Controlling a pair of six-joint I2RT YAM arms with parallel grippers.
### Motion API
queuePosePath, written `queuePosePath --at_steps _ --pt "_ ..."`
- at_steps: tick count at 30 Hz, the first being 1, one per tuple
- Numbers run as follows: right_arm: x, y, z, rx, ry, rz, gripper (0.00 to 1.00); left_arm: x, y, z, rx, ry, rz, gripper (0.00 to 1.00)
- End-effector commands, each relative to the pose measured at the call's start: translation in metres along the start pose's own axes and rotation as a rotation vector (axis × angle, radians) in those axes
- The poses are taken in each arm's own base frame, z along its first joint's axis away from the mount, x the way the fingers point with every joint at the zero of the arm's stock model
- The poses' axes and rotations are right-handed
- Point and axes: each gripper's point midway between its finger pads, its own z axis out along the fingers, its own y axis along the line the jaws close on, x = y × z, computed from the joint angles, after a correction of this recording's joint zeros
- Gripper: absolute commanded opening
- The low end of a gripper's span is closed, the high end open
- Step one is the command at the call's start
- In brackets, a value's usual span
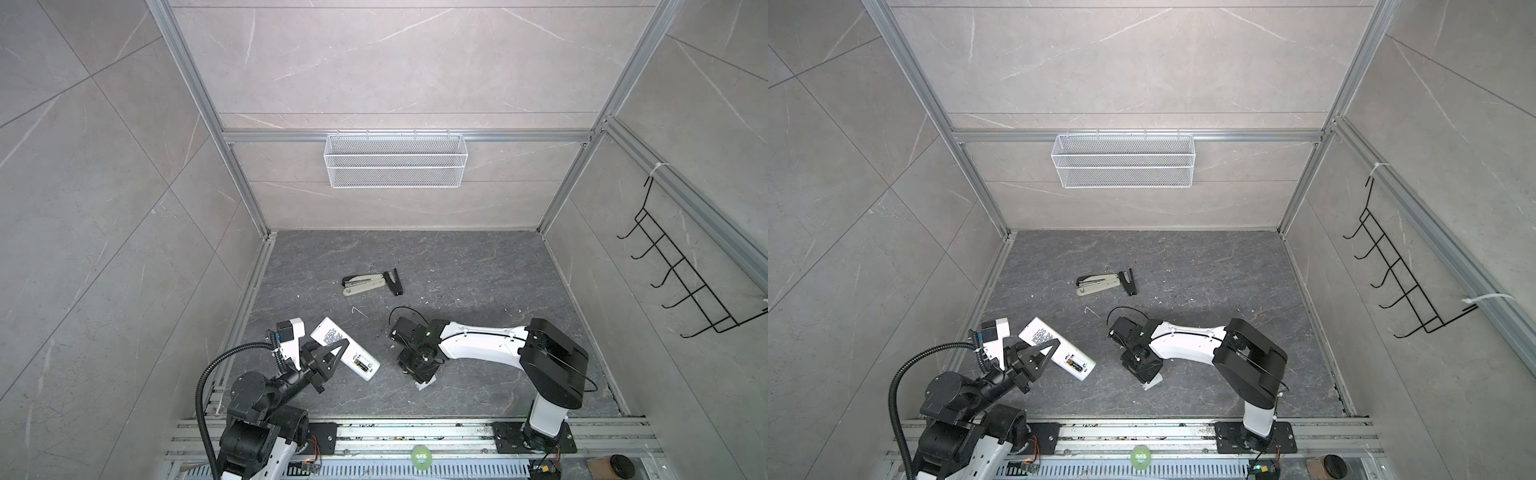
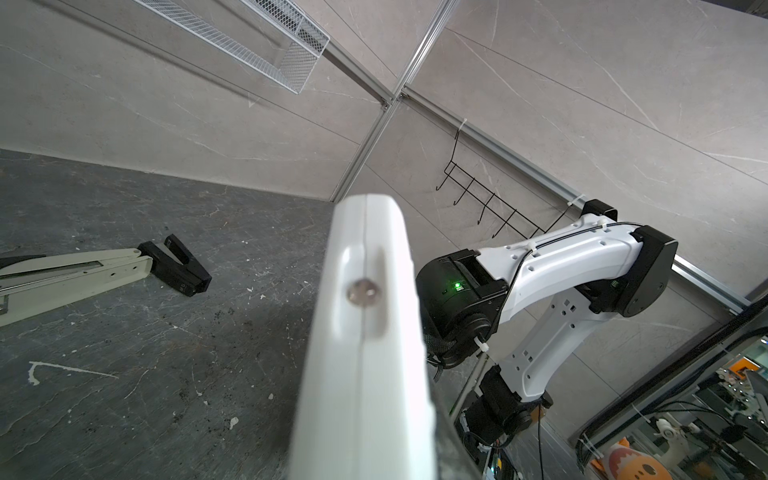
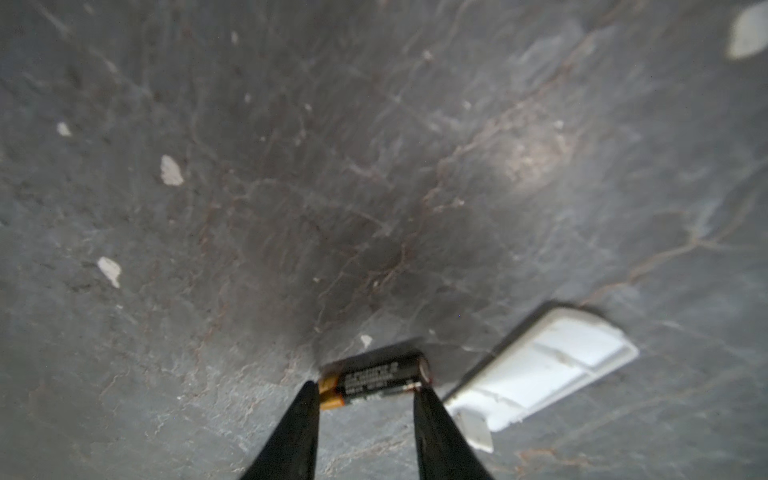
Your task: Load the batteries into the remote control
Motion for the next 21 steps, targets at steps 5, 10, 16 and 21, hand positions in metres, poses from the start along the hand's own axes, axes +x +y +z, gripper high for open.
queuePosePath --at_steps 5,10,16,21 --pt "-0.003 -0.016 0.012 0.063 0.005 -0.015 0.33 -0.017 -0.013 -0.005 0.02 -0.062 0.07 0.0" --pt "-0.004 -0.023 0.013 0.147 0.009 -0.136 0.16 -0.016 -0.012 -0.005 0.017 -0.059 0.067 0.0" --pt "-0.017 -0.03 0.014 0.269 0.032 -0.399 0.12 -0.014 -0.01 -0.003 0.017 -0.045 0.051 0.0" --pt "-0.031 -0.032 0.012 0.416 0.028 -0.708 0.1 -0.008 -0.005 0.007 0.02 0.014 0.008 0.0"
